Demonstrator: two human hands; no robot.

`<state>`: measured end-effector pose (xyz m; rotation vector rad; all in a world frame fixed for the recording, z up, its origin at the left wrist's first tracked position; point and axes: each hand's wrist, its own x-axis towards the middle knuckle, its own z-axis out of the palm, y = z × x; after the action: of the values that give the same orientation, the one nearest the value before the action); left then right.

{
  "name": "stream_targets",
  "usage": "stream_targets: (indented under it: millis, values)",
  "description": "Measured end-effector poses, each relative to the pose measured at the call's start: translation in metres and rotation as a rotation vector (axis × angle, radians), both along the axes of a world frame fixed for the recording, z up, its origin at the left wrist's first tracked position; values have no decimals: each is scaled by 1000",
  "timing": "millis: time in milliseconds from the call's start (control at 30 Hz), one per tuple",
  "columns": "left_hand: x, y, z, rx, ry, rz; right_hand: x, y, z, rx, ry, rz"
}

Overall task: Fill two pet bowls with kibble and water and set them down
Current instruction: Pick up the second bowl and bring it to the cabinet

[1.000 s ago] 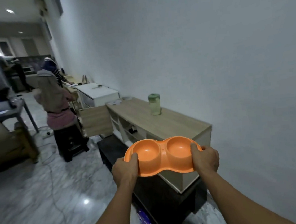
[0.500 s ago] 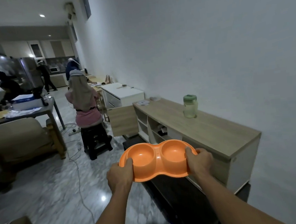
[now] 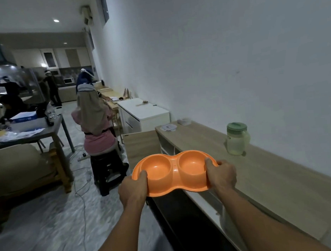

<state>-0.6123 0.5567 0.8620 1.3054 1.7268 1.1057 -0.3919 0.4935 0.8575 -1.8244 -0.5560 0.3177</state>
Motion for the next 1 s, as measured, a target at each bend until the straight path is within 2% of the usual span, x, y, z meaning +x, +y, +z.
stream_targets:
  millis: [400,600,733,1000]
  values:
    - [27,226,-13,-34,66,-90,24,210,-17,-47,-26,-84]
    - [29,348,-4,-80,135,-229,14,307,-32,-70,42,-222]
    - [46,423,-9,-118,112,-356,18,360,-36,-106,60,-328]
    - [116,534,-22,-135,187,-569,73,450,-51,-120,57,-481]
